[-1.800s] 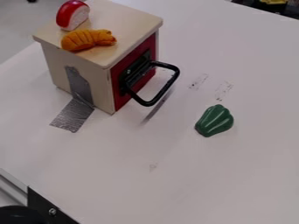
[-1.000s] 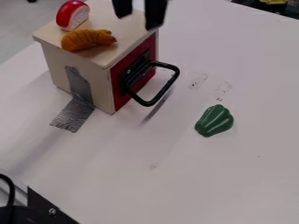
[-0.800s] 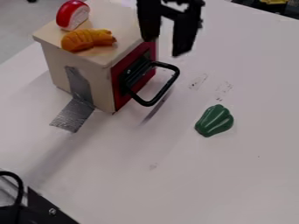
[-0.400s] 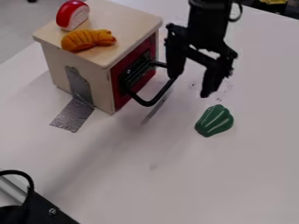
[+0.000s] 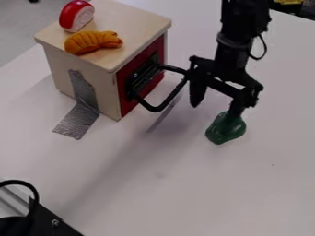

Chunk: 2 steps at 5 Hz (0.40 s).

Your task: Move the green bell pepper to the middle of the drawer

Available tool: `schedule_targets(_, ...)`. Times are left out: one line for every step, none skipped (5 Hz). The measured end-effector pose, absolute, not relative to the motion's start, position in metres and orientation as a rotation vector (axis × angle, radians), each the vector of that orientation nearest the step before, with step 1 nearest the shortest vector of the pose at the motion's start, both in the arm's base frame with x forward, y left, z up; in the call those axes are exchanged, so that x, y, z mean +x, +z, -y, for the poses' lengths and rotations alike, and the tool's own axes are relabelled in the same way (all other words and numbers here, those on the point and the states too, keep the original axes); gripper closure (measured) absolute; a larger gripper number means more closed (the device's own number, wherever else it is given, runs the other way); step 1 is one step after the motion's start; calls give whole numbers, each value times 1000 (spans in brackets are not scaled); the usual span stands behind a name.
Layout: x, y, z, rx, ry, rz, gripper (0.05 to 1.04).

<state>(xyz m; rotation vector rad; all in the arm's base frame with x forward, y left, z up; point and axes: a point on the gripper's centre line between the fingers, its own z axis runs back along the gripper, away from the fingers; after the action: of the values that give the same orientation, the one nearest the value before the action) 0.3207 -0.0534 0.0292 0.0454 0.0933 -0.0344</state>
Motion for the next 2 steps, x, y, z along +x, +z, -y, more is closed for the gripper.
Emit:
schedule_targets(331, 18, 61, 26, -20, -78, 84)
schedule_targets(337, 9, 64, 16, -9, -87, 84)
